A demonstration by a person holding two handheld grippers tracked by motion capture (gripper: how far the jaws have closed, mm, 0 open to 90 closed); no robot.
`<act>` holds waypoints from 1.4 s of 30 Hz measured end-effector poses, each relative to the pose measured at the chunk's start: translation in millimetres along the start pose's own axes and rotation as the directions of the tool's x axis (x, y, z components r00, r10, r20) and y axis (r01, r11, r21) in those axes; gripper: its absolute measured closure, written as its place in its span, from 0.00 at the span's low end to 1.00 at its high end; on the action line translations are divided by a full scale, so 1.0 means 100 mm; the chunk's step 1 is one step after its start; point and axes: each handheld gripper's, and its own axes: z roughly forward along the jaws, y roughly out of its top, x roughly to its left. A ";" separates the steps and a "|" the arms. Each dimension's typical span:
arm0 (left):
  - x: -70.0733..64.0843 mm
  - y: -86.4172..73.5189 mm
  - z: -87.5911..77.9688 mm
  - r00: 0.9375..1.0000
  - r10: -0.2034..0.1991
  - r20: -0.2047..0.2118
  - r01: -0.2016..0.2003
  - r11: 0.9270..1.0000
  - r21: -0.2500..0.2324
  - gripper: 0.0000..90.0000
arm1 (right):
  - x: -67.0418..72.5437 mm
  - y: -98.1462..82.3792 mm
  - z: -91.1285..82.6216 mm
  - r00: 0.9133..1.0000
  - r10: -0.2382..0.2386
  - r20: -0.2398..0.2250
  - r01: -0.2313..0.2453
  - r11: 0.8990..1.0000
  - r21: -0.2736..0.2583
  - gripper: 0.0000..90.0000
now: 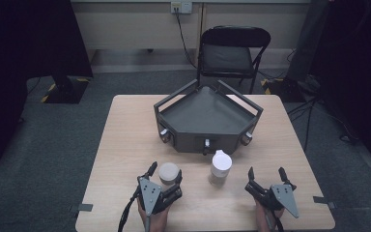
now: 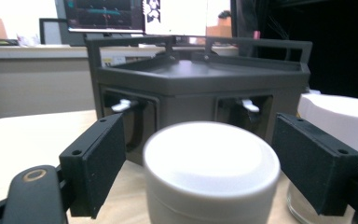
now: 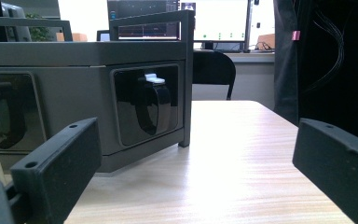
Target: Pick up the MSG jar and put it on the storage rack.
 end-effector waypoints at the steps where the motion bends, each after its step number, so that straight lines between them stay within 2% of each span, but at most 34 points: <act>1: -0.01 0.00 0.00 1.000 0.007 -0.005 -0.007 1.000 0.008 0.19 | 0.00 0.00 0.00 1.000 0.000 0.000 0.000 1.000 0.000 0.00; 11: 0.04 -0.05 -0.02 1.000 -0.021 0.007 0.020 0.999 0.040 0.27 | 0.00 0.00 0.00 1.000 0.000 0.000 0.000 1.000 0.000 0.00; 21: 0.07 -0.08 -0.03 0.999 -0.020 0.031 0.018 0.999 0.050 0.37 | 0.00 0.00 0.00 1.000 0.000 0.000 0.000 1.000 0.000 0.00; 34: 0.05 -0.09 -0.03 1.000 -0.006 0.024 0.005 0.999 0.046 0.38 | 0.00 0.00 0.00 1.000 0.000 0.000 0.000 1.000 0.000 0.00; 42: 0.09 -0.08 -0.01 0.999 -0.003 0.038 0.001 0.999 0.048 0.38 | 0.00 0.00 0.00 1.000 0.000 0.000 0.000 1.000 0.000 0.00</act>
